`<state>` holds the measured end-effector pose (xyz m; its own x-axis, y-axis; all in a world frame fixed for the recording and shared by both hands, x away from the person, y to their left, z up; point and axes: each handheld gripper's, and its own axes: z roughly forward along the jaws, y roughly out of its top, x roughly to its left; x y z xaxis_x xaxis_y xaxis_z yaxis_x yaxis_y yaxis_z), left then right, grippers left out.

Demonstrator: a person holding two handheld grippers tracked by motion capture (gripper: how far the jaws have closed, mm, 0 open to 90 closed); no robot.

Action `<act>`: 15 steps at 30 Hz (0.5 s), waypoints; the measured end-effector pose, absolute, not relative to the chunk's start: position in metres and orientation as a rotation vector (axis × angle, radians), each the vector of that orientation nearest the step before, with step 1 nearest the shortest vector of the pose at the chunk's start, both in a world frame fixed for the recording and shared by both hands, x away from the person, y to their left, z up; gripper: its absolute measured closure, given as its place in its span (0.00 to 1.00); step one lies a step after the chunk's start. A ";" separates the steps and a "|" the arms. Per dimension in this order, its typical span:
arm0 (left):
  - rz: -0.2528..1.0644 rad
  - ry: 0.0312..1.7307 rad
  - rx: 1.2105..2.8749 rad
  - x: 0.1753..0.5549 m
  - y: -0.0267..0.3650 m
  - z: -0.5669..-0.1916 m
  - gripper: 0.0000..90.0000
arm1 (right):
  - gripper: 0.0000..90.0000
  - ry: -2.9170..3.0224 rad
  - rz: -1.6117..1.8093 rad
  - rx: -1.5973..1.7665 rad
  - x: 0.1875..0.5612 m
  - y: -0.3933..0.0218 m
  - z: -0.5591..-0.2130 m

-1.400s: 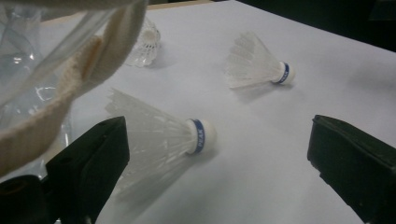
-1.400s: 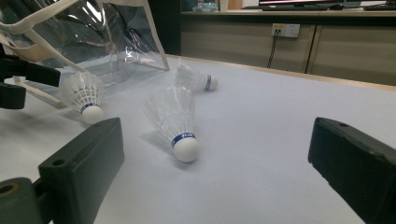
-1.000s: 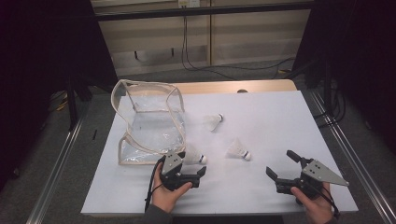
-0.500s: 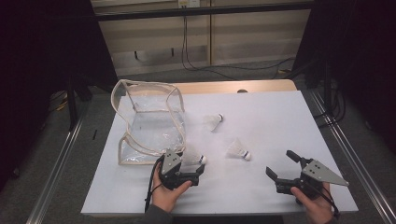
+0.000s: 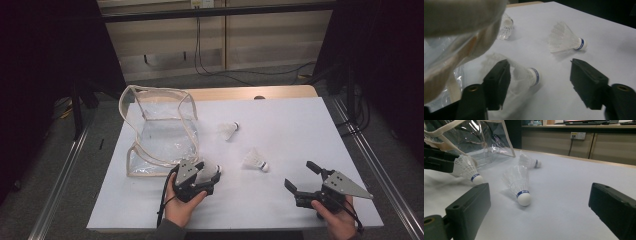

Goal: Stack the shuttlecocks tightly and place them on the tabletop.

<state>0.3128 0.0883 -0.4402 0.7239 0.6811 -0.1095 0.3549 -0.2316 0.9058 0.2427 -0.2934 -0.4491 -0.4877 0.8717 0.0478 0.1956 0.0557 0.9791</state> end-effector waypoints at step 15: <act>0.401 0.831 1.920 0.320 0.069 -0.444 0.97 | 0.04 1.742 1.479 1.073 0.242 -0.295 -0.449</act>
<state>0.3198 0.0685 -0.4440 0.7128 0.6977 -0.0714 0.3789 -0.2974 0.8764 0.2420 -0.2948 -0.4489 -0.4875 0.8715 0.0530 0.1937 0.0488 0.9798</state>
